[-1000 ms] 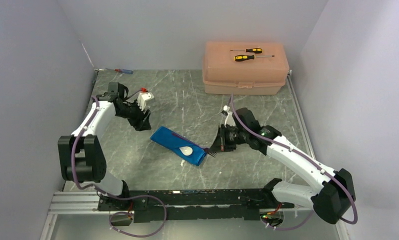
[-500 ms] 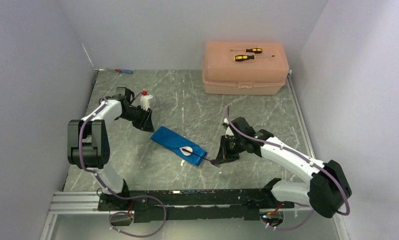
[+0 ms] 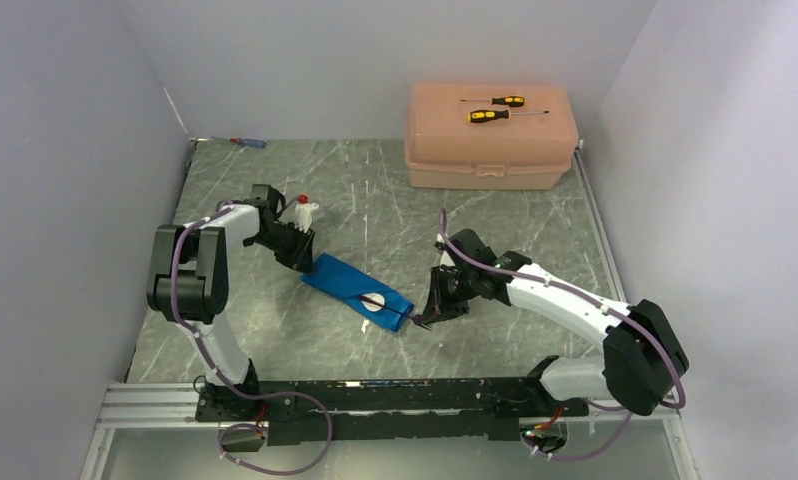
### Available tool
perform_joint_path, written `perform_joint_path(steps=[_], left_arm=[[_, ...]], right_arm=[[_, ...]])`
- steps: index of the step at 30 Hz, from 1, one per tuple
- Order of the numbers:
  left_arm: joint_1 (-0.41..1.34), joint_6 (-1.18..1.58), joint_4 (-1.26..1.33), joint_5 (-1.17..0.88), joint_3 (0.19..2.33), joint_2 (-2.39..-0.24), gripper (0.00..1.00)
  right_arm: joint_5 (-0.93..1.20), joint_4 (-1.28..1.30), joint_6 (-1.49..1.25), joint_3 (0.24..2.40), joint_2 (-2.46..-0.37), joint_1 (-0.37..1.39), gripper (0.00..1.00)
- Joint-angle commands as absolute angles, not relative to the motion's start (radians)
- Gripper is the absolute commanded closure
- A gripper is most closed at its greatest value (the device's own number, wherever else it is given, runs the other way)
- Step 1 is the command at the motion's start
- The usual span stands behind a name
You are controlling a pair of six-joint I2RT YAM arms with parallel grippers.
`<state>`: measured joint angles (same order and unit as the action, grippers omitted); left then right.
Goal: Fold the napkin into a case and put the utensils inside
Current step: Insert the fork into the folded napkin.
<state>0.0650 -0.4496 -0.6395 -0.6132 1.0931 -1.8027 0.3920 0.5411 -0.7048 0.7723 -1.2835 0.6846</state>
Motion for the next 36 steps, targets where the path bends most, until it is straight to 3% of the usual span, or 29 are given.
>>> perform_joint_path(steps=[1,36], left_arm=[[0.078,-0.445,-0.612,-0.584,1.083,-1.827,0.75],[0.082,-0.482,-0.681,-0.59,1.081,-1.871,0.82]], right_arm=[[0.378,0.499,-0.731,0.83,-1.298,0.69,1.0],[0.363,0.263,-0.757,0.984,-1.634,0.774,1.0]])
